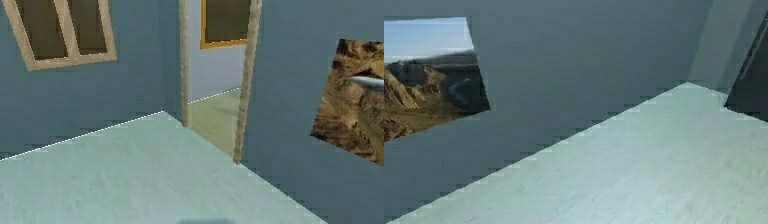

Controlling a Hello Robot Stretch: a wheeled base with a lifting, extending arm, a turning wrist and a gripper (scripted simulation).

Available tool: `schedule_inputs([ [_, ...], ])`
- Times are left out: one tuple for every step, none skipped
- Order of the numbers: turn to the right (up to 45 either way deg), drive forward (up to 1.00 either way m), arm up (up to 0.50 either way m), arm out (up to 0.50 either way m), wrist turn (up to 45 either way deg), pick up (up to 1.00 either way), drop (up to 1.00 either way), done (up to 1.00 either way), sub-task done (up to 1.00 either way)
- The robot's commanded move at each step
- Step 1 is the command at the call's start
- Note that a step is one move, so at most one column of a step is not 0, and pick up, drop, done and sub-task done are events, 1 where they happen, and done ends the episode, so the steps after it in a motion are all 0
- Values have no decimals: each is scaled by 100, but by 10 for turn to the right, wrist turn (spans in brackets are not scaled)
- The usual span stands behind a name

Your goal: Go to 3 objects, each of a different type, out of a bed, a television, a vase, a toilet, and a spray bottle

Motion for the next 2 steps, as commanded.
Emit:
schedule_inputs([
  [0,100,0,0,0,0,0,0,0],
  [30,0,0,0,0,0,0,0,0],
])
